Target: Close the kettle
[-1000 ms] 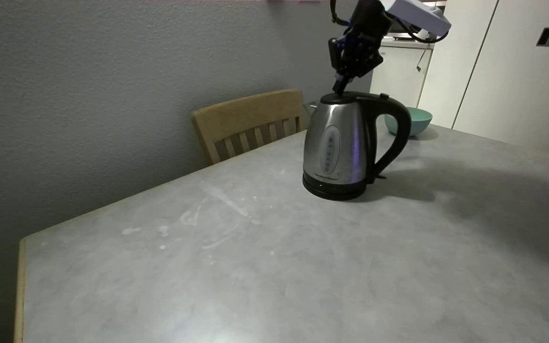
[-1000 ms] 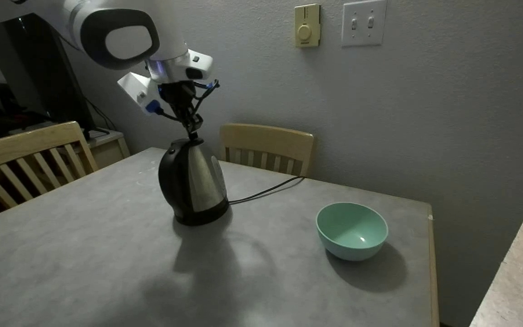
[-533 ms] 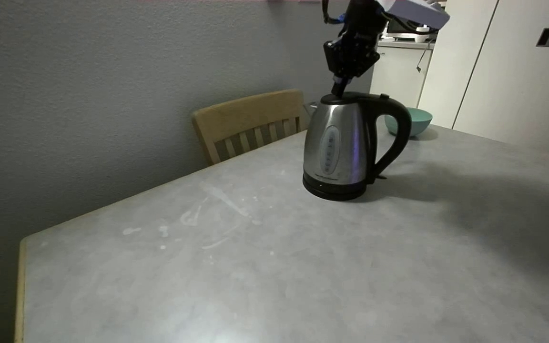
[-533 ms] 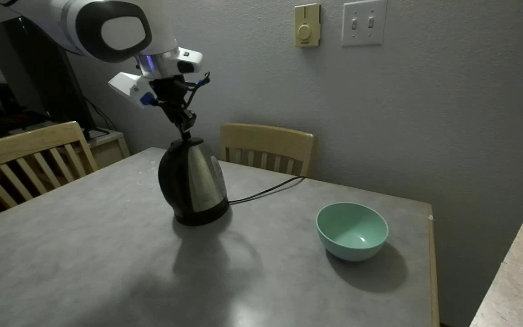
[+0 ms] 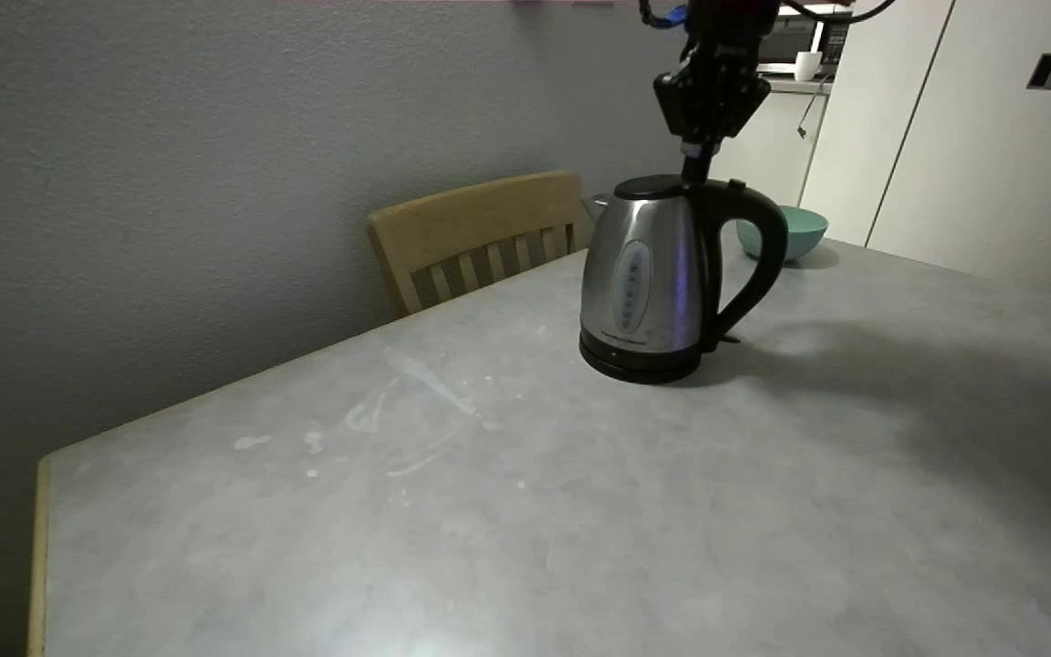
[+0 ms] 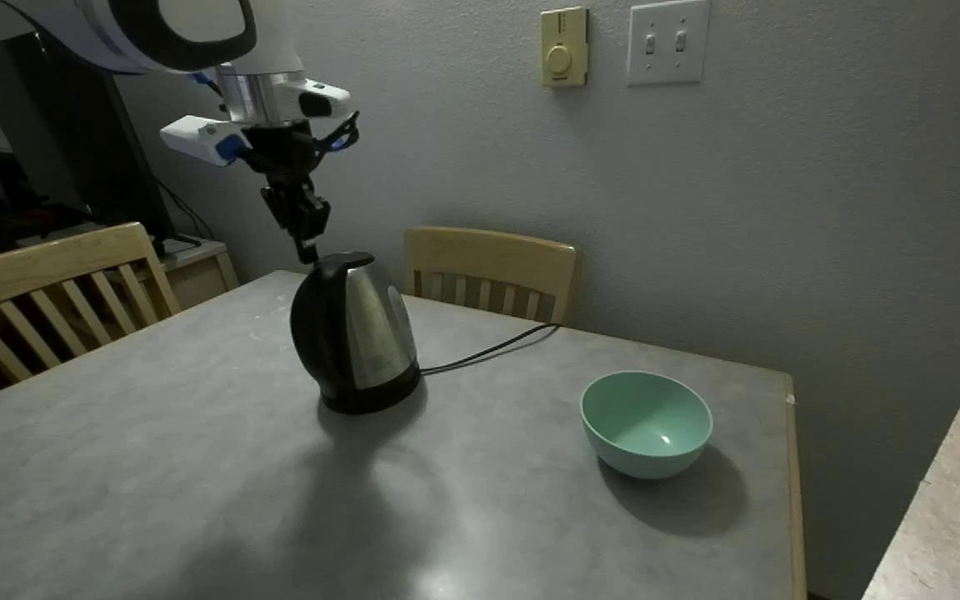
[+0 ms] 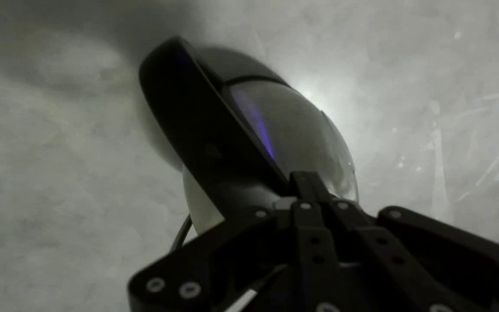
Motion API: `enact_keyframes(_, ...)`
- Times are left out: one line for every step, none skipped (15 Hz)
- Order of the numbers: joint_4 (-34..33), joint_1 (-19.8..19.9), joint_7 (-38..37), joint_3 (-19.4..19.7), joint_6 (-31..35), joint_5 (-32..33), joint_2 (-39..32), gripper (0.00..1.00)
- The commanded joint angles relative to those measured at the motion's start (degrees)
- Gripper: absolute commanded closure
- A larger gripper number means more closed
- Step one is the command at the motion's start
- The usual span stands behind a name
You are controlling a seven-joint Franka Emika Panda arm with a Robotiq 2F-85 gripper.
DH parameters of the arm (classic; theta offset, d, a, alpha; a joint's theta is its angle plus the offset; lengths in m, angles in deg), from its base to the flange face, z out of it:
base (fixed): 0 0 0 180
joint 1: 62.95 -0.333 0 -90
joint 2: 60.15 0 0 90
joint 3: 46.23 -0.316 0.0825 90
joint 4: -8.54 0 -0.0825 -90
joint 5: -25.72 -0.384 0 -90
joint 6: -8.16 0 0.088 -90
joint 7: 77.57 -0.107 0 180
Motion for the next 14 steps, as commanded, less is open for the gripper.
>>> enact_keyframes(-0.6, 0.1, 1.0, 0.7, -8.5, 0.7, 1.5, 1.00)
enact_keyframes(-0.8, 0.2, 1.3, 0.8, -10.4, 0.8, 1.7, 1.00)
enact_keyframes(-1.0, 0.2, 1.7, 0.9, -12.4, 1.2, 1.9, 1.00)
enact_keyframes(-1.2, 0.2, 2.0, 1.0, -13.7, 1.3, 2.1, 1.00)
enact_keyframes(-1.4, 0.2, 2.3, 1.0, -14.8, 1.3, 2.2, 1.00)
enact_keyframes(-1.7, 0.1, 2.4, 1.1, -15.8, 1.5, 2.4, 1.00)
enact_keyframes(-1.9, 0.1, 2.5, 1.1, -16.7, 1.7, 2.7, 1.00)
enact_keyframes(-2.2, 0.1, 2.6, 1.2, -17.3, 1.9, 2.8, 1.00)
enact_keyframes(-2.4, 0.1, 2.6, 1.2, -18.1, 2.1, 2.9, 1.00)
enact_keyframes(-2.6, 0.1, 2.6, 1.2, -18.5, 2.2, 3.1, 1.00)
enact_keyframes(-3.0, 0.1, 2.8, 1.1, -19.1, 2.1, 2.9, 0.74)
enact_keyframes(-3.4, 0.2, 2.8, 1.0, -19.8, 1.7, 2.8, 0.73)
enact_keyframes(-4.0, 0.3, 3.4, 0.9, -20.8, 1.2, 2.4, 0.67)
enact_keyframes(-4.3, 0.4, 3.7, 0.9, -21.6, 0.8, 2.2, 0.61)
